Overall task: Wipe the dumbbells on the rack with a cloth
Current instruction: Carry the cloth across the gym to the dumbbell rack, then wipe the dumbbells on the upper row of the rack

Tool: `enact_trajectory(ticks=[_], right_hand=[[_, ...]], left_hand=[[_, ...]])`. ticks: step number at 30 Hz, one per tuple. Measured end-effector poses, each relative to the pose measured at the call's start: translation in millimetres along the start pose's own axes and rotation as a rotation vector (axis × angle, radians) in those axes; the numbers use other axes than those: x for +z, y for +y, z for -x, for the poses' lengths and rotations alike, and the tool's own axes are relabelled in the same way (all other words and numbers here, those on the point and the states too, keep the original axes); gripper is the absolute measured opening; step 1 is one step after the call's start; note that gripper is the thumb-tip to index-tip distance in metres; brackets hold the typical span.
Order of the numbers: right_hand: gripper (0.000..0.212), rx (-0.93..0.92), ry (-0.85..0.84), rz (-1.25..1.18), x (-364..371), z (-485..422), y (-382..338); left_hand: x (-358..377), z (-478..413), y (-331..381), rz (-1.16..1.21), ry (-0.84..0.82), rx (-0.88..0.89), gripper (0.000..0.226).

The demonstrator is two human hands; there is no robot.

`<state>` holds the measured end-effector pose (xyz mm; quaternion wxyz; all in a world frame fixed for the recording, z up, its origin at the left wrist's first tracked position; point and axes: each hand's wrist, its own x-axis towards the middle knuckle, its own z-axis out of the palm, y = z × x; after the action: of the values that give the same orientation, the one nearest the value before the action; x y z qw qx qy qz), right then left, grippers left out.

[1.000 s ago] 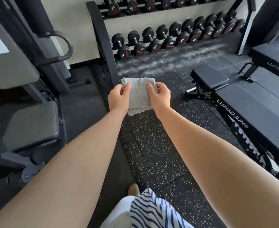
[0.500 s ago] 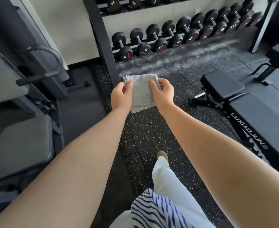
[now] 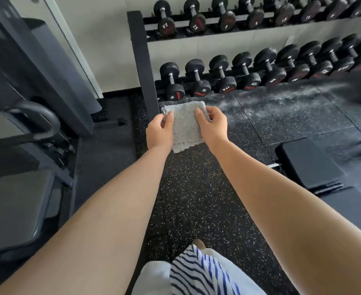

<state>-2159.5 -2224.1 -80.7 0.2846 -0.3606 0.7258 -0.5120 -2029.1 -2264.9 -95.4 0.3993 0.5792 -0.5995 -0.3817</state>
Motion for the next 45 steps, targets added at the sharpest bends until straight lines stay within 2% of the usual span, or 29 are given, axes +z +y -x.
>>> enact_trajectory(ticks=[2, 8, 11, 15, 20, 23, 28, 36, 42, 45], right_hand=[[0.017, -0.004, -0.016, -0.004, -2, -24, 2], [0.032, 0.030, -0.044, 0.009, 17, -83, 15], [0.029, 0.049, -0.049, 0.001, 28, -115, 15], [0.035, 0.043, -0.035, 0.027, 49, -171, 12], [0.019, 0.042, -0.015, 0.027, 85, -256, -4], [0.027, 0.052, -0.006, 0.008, 114, -304, -21], [0.028, 0.052, 0.019, -0.041, 158, -373, -42], [0.028, 0.086, 0.041, 0.024, 189, -445, -47], [0.023, 0.103, 0.049, 0.041, 214, -507, -53], [0.033, 0.096, 0.064, 0.040, 229, -550, -62]], left_hand=[[13, -17, 6, -0.007, 0.017, -0.002, 0.044], [36, -65, 5, -0.037, 0.042, -0.049, 0.041], [48, -97, 4, -0.043, 0.062, -0.046, 0.052], [66, -155, 6, -0.051, 0.044, -0.020, 0.041], [84, -252, 6, -0.043, 0.037, 0.018, 0.039], [84, -310, 12, -0.066, 0.031, 0.031, 0.041], [84, -399, 13, -0.038, 0.037, 0.043, 0.045], [105, -480, 6, -0.047, 0.018, 0.081, 0.039], [121, -545, 8, -0.056, -0.007, 0.099, 0.044], [132, -592, 13, -0.042, 0.001, 0.110, 0.043]])
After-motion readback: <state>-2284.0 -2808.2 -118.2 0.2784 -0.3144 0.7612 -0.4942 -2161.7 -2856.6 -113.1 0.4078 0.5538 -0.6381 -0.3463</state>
